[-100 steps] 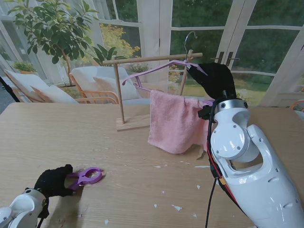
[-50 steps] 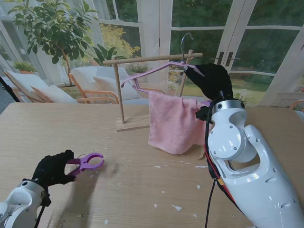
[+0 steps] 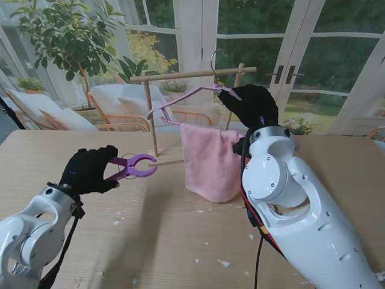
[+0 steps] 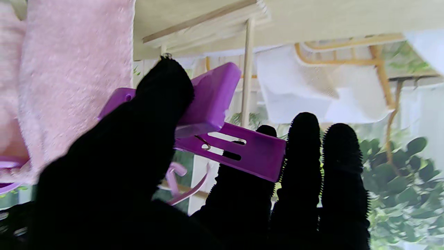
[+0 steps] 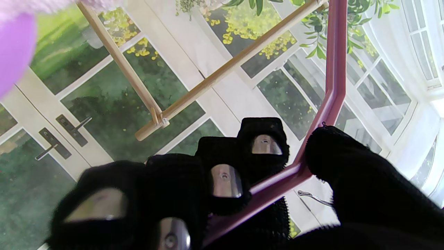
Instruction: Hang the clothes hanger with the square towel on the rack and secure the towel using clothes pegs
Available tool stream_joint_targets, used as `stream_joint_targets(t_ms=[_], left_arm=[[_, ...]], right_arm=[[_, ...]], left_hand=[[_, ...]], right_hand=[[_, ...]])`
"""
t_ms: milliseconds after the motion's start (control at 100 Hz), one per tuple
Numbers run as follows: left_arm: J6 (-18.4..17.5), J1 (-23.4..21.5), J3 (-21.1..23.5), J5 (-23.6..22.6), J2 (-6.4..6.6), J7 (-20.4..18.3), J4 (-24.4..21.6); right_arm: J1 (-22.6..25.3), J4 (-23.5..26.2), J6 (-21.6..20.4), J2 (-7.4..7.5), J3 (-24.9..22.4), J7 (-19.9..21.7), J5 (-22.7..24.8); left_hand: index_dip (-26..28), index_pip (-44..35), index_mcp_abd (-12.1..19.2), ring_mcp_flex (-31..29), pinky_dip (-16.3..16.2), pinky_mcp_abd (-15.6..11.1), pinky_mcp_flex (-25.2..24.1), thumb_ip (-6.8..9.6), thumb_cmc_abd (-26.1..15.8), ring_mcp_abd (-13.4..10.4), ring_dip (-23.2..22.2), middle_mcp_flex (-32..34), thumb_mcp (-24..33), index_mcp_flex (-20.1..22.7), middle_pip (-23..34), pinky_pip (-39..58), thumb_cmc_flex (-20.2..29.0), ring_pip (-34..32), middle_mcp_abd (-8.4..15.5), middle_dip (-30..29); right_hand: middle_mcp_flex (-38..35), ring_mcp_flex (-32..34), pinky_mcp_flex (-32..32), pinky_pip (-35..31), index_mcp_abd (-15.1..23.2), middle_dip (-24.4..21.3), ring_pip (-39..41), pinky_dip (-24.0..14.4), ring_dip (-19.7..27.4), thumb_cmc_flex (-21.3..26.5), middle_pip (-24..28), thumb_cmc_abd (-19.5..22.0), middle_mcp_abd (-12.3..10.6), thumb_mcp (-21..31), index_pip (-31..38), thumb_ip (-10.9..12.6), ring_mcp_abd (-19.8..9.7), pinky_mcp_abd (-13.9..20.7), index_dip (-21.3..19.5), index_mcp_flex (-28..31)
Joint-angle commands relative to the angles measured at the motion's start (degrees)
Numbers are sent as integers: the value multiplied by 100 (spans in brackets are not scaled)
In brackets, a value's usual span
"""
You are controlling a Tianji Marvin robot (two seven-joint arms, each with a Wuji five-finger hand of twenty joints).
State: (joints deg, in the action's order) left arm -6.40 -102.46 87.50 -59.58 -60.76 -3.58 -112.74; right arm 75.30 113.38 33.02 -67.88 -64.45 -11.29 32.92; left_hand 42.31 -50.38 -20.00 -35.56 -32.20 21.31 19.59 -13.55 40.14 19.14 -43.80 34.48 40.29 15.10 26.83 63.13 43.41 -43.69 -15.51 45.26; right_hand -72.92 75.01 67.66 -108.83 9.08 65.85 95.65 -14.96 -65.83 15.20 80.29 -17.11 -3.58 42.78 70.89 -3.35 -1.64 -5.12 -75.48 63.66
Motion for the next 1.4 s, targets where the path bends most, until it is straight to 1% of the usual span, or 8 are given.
stream_joint_targets(t_ms=[0,280,540,680,770,960,1180,1390], left_arm=[[3,163,-103,-60,-25,-61,-172],[205,714,-661,-327,-14,-67,-212],[412,1089,-1023,-762,-8,-22,-260],[517,1190,-1139,-854,-13,-14,-307],[548,1206,-1153,-940,-17,40,-340],[627,1314,-1220,-1115,-18,94,-347],[699,1426,-1314,-1321,-17,238,-273],[655,1558,-1408,-1681,7,356,-200]], right_arm=[[-44,42,71,-81,58,93,46],[-204,72,382,-84,298,183,234],[-255,42,388,-97,388,168,237],[-262,35,374,-93,382,185,230],[-258,38,380,-90,365,194,220],[-249,41,375,-91,357,196,197],[-266,34,355,-90,360,203,187],[-270,40,360,-89,374,212,192]], left_hand=[[86,-743,139,-124,-100,155,9,231,-648,71,-61,1123,945,266,842,256,1318,-78,609,544],[95,-744,164,-178,-110,172,66,228,-633,59,-87,1169,974,300,846,282,1331,-100,641,592],[117,-740,197,-258,-164,181,143,233,-629,20,-144,1216,994,326,834,363,1353,-166,666,629],[160,-760,213,-329,-205,191,194,248,-623,23,-191,1257,1031,347,867,414,1415,-227,672,665],[192,-739,253,-523,-346,215,310,253,-679,56,-555,1369,964,450,789,482,1597,-168,680,618],[67,-715,310,-862,-642,311,579,270,-862,144,-814,1590,816,669,609,751,1951,-237,633,531],[-99,-675,436,-1242,-994,322,949,368,-1150,151,-924,1933,519,1027,309,1020,2512,-400,629,532],[-152,-623,511,-1343,-1130,358,1042,405,-1226,145,-993,1993,539,1200,276,1144,2629,-505,630,534]], right_hand=[[-530,24,401,-1114,118,40,959,-5534,-303,308,319,599,248,454,103,602,-359,909,-114,592],[-551,28,411,-1114,116,32,952,-5552,-332,343,311,633,216,382,100,656,-437,1027,-111,586],[-570,29,414,-1114,116,28,949,-5569,-357,346,307,635,199,366,101,697,-470,1078,-111,586],[-570,30,416,-1114,118,28,945,-5571,-365,351,307,639,198,354,100,709,-481,1095,-111,584],[-570,31,416,-1114,119,28,944,-5572,-369,351,307,636,198,349,99,714,-482,1100,-111,584],[-570,31,416,-1114,121,28,942,-5572,-372,355,307,638,198,344,98,722,-480,1103,-111,582],[-571,31,416,-1114,121,28,942,-5573,-377,361,307,639,193,341,97,730,-483,1104,-112,582],[-574,32,416,-1114,121,29,941,-5576,-381,363,306,645,192,335,97,735,-487,1107,-112,582]])
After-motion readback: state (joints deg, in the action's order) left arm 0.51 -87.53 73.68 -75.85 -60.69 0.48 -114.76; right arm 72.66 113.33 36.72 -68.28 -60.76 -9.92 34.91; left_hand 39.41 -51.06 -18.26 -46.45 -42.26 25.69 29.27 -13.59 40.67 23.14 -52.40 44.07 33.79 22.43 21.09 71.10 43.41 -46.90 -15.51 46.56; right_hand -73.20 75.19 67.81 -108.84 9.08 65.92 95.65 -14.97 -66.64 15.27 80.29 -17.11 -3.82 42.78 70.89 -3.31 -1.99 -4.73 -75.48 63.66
